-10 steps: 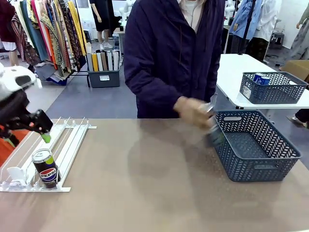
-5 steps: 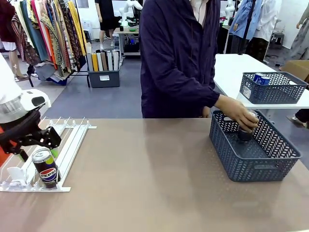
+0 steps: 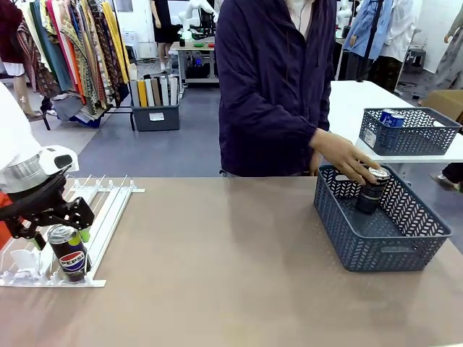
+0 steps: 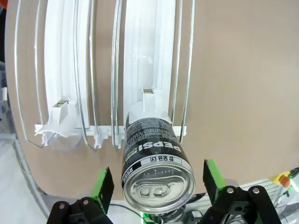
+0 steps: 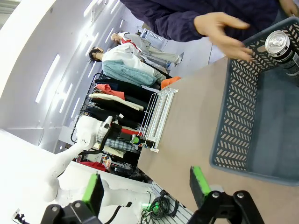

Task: Retrieve and store the cans from the dispenser.
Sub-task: Pick up one can from the Automatic Can Dispenser and place it in the middle of the table.

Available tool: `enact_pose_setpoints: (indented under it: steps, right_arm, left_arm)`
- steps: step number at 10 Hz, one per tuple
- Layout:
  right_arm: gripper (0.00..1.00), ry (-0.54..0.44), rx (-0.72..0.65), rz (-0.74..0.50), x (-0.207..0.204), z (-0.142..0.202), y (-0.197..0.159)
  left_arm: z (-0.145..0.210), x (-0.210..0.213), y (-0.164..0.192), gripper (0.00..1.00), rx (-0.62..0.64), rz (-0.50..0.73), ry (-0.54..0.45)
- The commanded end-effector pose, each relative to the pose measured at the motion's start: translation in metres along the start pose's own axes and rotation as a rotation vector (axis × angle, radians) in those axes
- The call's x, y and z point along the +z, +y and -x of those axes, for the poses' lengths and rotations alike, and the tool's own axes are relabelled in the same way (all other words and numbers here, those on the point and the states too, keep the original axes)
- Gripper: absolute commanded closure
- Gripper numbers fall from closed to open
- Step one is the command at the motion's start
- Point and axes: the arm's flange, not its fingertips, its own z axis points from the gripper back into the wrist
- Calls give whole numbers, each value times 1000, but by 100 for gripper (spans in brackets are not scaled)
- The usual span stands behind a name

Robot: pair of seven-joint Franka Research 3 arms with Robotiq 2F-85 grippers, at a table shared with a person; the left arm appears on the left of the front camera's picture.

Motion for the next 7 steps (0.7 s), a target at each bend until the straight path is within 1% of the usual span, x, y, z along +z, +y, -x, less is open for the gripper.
enact_pose_setpoints:
  steps: [1, 3, 4, 5, 7]
  right_arm:
    - [0, -24, 5, -18, -2, -5, 2]
    - [0, -24, 5, -18, -2, -5, 2]
    - [0, -24, 5, -18, -2, -5, 2]
    - [0, -24, 5, -18, -2, -5, 2]
    - [0, -24, 5, -18, -2, -5, 2]
  left_arm:
    - [1, -1, 2, 0, 25, -28, -12]
    - [0, -2, 2, 0, 28, -18, -11]
    - [0, -3, 1, 60, 19, -44, -17]
    - [0, -4, 0, 100, 13, -30, -16]
    - [0, -5, -1, 100, 6, -34, -26]
